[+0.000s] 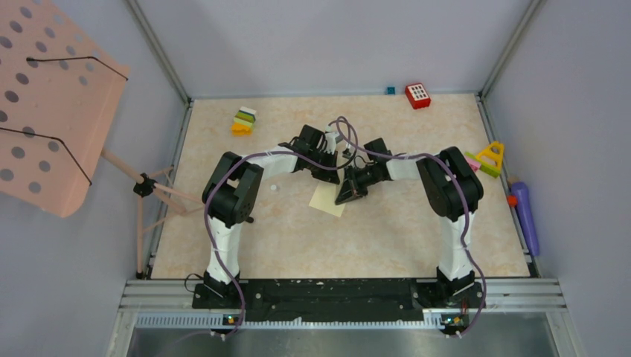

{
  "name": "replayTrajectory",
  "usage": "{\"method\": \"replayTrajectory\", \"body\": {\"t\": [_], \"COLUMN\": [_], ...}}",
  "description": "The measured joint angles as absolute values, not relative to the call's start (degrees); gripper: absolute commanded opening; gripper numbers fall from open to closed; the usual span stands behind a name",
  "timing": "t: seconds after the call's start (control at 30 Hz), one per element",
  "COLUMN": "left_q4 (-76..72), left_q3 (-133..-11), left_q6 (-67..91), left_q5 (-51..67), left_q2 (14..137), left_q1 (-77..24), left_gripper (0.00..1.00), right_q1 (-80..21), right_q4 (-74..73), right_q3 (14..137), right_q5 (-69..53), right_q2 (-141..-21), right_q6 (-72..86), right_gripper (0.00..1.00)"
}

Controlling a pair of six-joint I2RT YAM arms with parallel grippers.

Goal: Place the letter into the envelope and seal it
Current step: Seal the envelope flap on the envelope.

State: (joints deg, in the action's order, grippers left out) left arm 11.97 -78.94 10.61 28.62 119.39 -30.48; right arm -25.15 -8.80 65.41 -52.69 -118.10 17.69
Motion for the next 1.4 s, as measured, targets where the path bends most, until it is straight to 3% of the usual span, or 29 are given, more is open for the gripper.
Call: {"method": "replayTrajectory", "body": {"t": [0.77, 1.3, 1.4], "left_q4": [12.0, 11.7, 11.0], "left_q3": [-78.9, -78.9, -78.5], "left_q6": [10.6, 10.6, 11.0], "left_q5": [28.7, 29.2, 30.9], "left_q2": [119.4, 119.4, 119.4], "left_q1": [-30.5, -30.4, -30.3], "left_gripper": [0.00, 0.00, 0.18], "right_q1": [-19.7, -17.2, -16.8], "right_q4": [-4.6, 1.3, 1.1], "right_q3": [71.9, 73.6, 75.6], "right_q5": [-45.6, -34.4, -31.4], "right_q2": [-120.6, -120.3, -120.7], "right_q6": [20.2, 20.6, 19.6], "right_gripper": [0.00, 0.00, 0.00]}}
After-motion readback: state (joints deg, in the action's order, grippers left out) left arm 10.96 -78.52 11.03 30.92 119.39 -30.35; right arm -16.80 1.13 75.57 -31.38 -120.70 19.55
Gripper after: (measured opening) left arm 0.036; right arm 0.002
